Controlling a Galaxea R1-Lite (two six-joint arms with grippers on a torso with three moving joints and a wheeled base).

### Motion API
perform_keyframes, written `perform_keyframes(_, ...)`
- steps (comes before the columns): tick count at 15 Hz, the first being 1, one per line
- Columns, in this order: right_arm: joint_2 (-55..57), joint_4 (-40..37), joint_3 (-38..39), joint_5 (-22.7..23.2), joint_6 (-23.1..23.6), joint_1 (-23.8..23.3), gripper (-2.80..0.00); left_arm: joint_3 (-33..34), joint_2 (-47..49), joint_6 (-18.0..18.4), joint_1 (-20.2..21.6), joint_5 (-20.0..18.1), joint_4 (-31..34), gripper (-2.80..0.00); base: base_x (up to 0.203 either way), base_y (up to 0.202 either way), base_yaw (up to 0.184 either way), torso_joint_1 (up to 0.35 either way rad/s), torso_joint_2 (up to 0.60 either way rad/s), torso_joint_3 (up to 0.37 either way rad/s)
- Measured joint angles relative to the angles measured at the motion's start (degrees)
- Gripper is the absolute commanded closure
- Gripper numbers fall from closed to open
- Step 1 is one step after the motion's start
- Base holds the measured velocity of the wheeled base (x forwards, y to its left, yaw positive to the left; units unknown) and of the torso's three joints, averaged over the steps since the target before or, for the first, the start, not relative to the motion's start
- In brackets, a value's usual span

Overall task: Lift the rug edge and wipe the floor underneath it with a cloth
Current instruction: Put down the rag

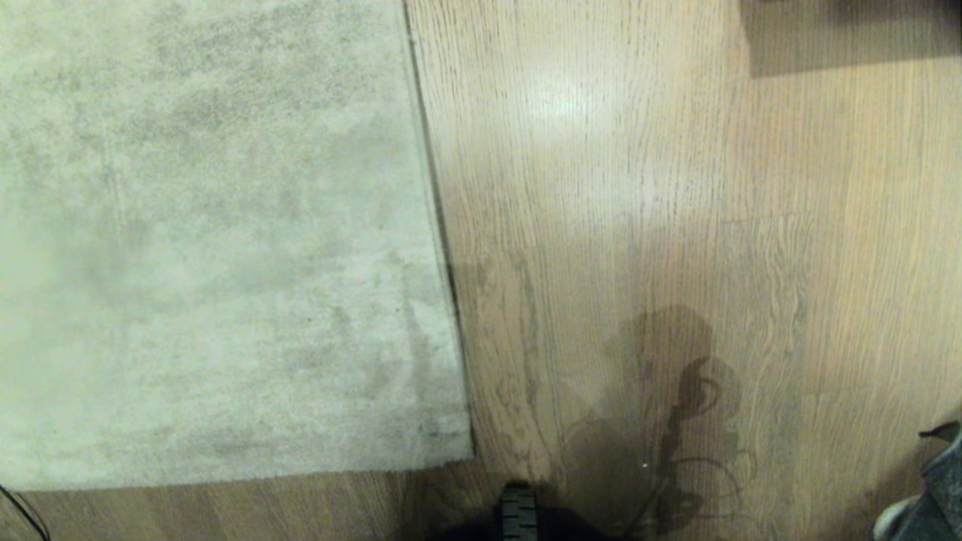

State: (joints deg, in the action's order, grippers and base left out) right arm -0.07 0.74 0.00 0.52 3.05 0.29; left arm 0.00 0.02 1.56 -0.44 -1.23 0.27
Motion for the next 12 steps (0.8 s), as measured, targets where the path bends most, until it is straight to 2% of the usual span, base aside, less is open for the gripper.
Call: perform_keyframes(12, 0.0, 0.0, 0.0, 0.0, -0.02, -0.02, 0.0, 0.0, 0.0, 0.0, 0.0, 0.02, -0.02, 0.0, 0.0, 0.0, 0.0, 0.0, 0.0, 0.0)
